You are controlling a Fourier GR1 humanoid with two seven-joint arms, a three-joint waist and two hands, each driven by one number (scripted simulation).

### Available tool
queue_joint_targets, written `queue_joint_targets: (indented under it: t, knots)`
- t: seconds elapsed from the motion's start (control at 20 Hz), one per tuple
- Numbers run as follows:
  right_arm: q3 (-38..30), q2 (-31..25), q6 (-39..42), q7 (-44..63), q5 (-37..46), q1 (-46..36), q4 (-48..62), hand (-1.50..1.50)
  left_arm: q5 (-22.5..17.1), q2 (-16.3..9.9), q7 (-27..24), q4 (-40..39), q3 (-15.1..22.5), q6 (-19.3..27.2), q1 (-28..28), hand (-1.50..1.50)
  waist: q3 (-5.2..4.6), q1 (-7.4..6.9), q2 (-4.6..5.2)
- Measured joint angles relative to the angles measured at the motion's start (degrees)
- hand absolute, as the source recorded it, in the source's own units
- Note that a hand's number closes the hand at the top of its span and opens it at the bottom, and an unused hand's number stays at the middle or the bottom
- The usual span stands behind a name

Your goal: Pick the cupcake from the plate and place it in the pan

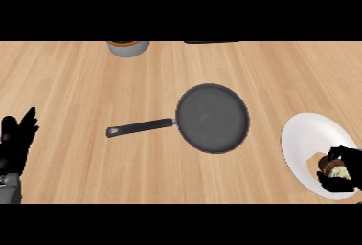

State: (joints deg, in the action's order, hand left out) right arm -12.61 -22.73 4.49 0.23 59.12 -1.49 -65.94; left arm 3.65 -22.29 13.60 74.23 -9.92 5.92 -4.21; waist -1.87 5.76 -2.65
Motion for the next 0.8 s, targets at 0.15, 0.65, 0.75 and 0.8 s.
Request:
queue_joint_targets:
  t: [0.15,0.65,0.75,0.8]
  knots:
    - [-2.07,5.06,-3.24,7.82,0.19,5.16,-4.82,1.50,-0.23,-0.23,0.17,0.22,-0.69,0.24,1.20,0.00,-0.72,1.49,-0.62]
    - [5.07,19.50,-18.25,24.46,10.74,13.57,-30.81,1.50,-0.66,-0.62,0.16,1.12,-1.08,-0.25,1.74,0.00,0.82,0.49,0.39]
    - [9.17,20.73,-19.40,28.32,13.72,14.97,-36.54,1.50,-0.65,-0.76,0.03,1.40,-0.81,-0.69,1.48,0.00,1.03,-0.38,0.73]
    - [11.61,21.15,-19.69,30.78,15.32,15.64,-39.10,1.50,-0.57,-0.75,-0.03,1.44,-0.64,-0.78,1.18,0.00,1.11,-0.81,0.94]
